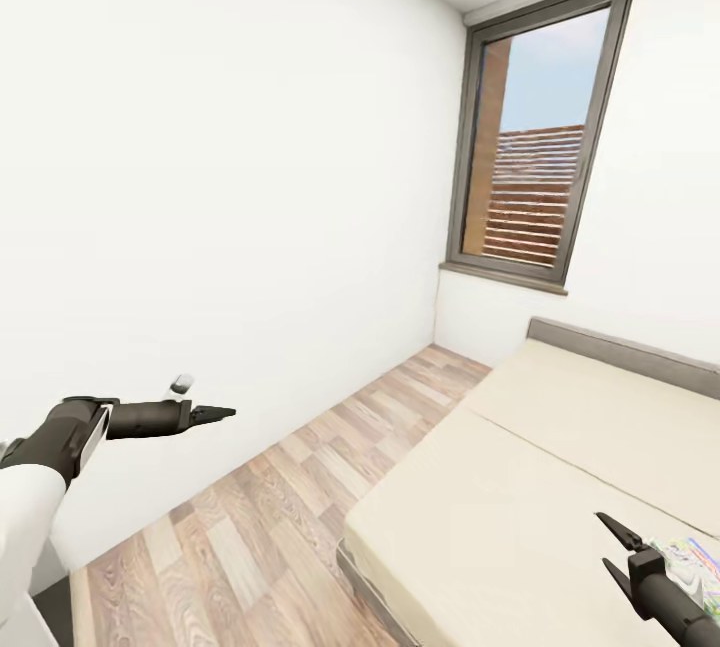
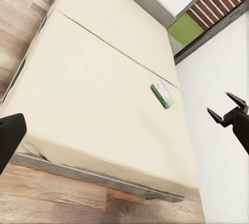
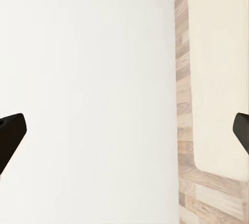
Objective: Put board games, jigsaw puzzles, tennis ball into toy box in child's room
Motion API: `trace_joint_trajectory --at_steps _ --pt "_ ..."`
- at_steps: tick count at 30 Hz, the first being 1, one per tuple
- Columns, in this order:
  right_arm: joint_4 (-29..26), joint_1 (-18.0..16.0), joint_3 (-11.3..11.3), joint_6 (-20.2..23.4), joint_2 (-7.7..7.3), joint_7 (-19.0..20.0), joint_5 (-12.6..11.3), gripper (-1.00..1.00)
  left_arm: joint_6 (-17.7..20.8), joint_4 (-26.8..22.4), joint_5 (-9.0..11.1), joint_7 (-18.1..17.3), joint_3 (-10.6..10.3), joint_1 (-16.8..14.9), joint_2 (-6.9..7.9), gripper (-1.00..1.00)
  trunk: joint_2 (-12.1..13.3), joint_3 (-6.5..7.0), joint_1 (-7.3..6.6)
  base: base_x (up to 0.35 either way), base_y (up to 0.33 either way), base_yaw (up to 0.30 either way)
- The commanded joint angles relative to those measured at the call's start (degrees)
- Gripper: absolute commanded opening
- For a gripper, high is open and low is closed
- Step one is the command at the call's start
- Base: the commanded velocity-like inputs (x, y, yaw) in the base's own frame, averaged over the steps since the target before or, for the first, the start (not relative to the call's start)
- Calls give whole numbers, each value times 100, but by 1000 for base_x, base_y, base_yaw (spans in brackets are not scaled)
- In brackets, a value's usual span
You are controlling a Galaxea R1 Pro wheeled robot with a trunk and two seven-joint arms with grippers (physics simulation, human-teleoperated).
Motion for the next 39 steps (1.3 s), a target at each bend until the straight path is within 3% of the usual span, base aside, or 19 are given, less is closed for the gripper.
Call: trace_joint_trajectory --at_steps 1,17,39 --pt "5 -5 -13 43 1 2 -27 100 59 -5 -61 -45 37 -1 -4 100 -4 -3 2 0 0 -277" --pt "38 -5 -19 41 1 2 -27 100 62 -5 -67 -40 31 -1 -26 100 -4 -3 2 0 -22 -277" --pt "58 -5 -22 41 1 2 -27 100 62 -5 -67 -36 28 6 -65 100 -4 -3 2 0 -238 -278"
